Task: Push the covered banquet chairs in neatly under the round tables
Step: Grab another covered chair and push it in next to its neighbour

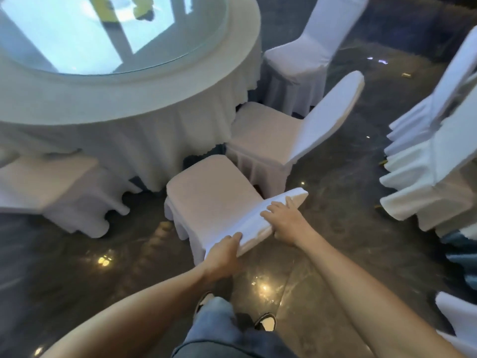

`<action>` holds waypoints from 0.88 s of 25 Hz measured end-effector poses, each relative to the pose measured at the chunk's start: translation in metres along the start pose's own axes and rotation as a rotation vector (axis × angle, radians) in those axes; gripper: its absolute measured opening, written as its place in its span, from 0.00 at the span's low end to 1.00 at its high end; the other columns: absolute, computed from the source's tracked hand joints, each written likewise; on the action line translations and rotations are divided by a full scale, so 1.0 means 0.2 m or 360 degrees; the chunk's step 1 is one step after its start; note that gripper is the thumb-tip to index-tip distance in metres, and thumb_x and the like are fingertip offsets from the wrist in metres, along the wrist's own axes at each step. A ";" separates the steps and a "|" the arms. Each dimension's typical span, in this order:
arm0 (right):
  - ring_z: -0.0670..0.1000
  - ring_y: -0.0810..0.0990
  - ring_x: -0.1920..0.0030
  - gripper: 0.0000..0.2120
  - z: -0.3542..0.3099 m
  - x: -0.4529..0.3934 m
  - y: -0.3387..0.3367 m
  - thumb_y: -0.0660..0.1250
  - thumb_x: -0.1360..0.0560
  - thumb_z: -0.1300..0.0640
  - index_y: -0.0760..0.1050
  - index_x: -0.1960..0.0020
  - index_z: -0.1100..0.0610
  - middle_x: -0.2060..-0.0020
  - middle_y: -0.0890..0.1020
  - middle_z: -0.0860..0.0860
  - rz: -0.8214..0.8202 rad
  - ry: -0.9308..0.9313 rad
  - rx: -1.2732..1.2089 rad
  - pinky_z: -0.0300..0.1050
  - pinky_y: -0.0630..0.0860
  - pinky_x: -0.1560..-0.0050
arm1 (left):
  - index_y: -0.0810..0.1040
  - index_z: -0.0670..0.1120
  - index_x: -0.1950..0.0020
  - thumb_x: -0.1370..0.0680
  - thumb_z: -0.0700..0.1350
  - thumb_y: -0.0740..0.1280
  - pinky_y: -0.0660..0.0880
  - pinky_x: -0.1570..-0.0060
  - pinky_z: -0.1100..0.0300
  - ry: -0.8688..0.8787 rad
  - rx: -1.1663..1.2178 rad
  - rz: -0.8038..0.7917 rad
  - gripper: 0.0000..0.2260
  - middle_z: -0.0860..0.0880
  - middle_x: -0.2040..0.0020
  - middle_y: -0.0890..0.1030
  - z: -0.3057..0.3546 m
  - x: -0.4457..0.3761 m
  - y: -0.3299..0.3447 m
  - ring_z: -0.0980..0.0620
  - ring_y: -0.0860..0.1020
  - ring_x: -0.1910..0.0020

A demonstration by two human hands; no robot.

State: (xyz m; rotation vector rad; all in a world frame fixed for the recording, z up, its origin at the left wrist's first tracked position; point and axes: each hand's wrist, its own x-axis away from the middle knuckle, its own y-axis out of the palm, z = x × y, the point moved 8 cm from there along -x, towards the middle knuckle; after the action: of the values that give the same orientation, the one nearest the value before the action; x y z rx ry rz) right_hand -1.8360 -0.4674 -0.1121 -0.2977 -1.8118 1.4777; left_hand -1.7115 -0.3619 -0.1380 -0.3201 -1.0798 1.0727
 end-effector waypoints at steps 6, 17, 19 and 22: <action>0.60 0.73 0.34 0.30 0.15 -0.10 0.01 0.74 0.38 0.58 0.74 0.36 0.53 0.38 0.78 0.56 0.0099 -0.0218 0.0166 0.72 0.64 0.33 | 0.70 0.51 0.49 0.29 0.46 0.63 0.76 0.58 0.51 0.0054 -0.0187 0.0172 0.10 0.50 0.55 0.79 0.00 -0.02 -0.03 0.45 0.78 0.57; 0.54 0.81 0.66 0.09 0.21 -0.46 -0.31 0.63 0.42 0.53 0.79 0.64 0.52 0.69 0.82 0.48 0.0405 -0.0235 0.0023 0.48 0.78 0.61 | 0.77 0.53 0.47 0.29 0.59 0.54 0.77 0.59 0.55 0.0273 -0.0229 0.0655 0.19 0.51 0.56 0.84 -0.09 -0.15 -0.47 0.48 0.82 0.59; 0.55 0.81 0.67 0.08 0.23 -0.56 -0.35 0.69 0.45 0.56 0.78 0.65 0.52 0.70 0.82 0.49 0.0330 -0.0208 0.0055 0.47 0.78 0.64 | 0.76 0.54 0.46 0.29 0.57 0.54 0.77 0.59 0.54 0.0229 -0.0143 0.0707 0.18 0.52 0.54 0.84 -0.10 -0.19 -0.53 0.47 0.82 0.57; 0.54 0.82 0.65 0.08 0.24 -0.67 -0.31 0.71 0.41 0.53 0.80 0.62 0.52 0.67 0.84 0.49 0.0243 -0.0241 0.0104 0.48 0.79 0.61 | 0.76 0.56 0.48 0.27 0.55 0.58 0.77 0.58 0.57 0.0132 -0.0026 0.0726 0.11 0.54 0.54 0.83 -0.16 -0.25 -0.53 0.51 0.81 0.56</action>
State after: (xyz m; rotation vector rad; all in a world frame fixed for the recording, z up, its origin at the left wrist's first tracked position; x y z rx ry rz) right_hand -1.7596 -0.6023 -0.1120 -0.3042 -1.8901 1.7023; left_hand -1.6300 -0.4462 -0.1090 -0.6400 -0.9635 1.4403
